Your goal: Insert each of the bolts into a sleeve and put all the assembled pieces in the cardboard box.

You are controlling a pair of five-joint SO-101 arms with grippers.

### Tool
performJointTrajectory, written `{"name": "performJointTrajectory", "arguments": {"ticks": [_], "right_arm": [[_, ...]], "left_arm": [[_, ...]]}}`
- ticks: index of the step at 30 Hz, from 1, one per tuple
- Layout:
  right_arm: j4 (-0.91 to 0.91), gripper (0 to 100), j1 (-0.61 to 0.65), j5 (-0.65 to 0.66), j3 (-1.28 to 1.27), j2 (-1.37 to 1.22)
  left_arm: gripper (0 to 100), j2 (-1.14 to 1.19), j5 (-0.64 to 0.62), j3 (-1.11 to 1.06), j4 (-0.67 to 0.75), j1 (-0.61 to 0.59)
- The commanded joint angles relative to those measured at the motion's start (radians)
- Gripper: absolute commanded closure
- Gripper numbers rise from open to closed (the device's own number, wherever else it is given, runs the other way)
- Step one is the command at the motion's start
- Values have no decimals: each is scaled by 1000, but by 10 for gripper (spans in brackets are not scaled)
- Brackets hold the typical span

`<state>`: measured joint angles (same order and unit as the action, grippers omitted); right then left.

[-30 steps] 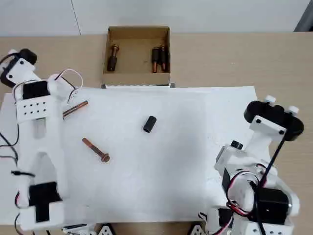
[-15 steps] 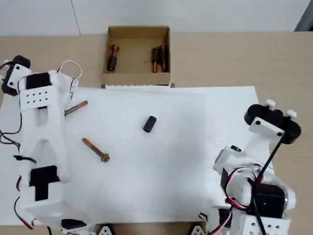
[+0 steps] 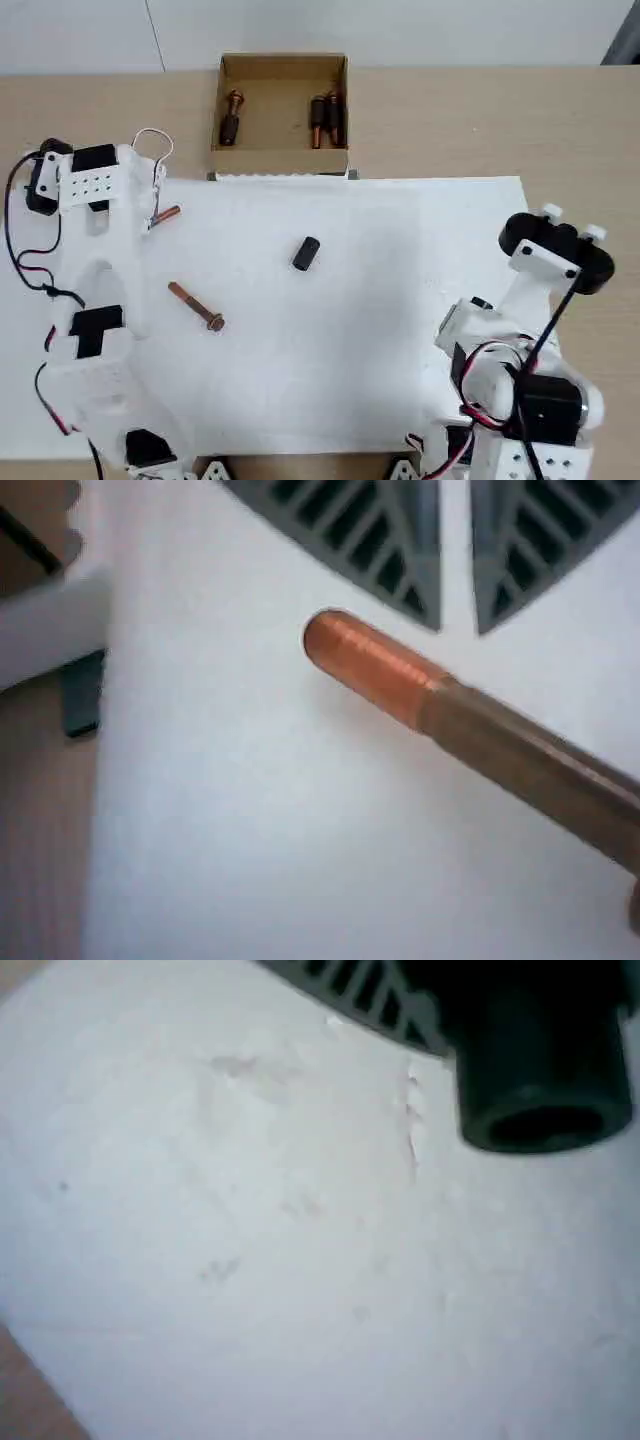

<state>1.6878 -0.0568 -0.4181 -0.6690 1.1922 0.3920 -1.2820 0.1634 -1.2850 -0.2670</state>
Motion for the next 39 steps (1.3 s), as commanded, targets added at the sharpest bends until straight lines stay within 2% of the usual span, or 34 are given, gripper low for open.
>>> {"name": "performJointTrajectory", "arguments": {"ticks": [1, 5, 15, 39], "right_arm": [[2, 995, -8, -25, 3, 7], [2, 995, -8, -26, 3, 7], [-1, 995, -8, -26, 2, 7], [-22, 995, -8, -38, -31, 7]], "left_arm": [[900, -6, -20, 47, -9, -2], [805, 0, -20, 47, -29, -3], [805, 3, -18, 44, -29, -57], [805, 6, 12, -53, 14, -61]]}}
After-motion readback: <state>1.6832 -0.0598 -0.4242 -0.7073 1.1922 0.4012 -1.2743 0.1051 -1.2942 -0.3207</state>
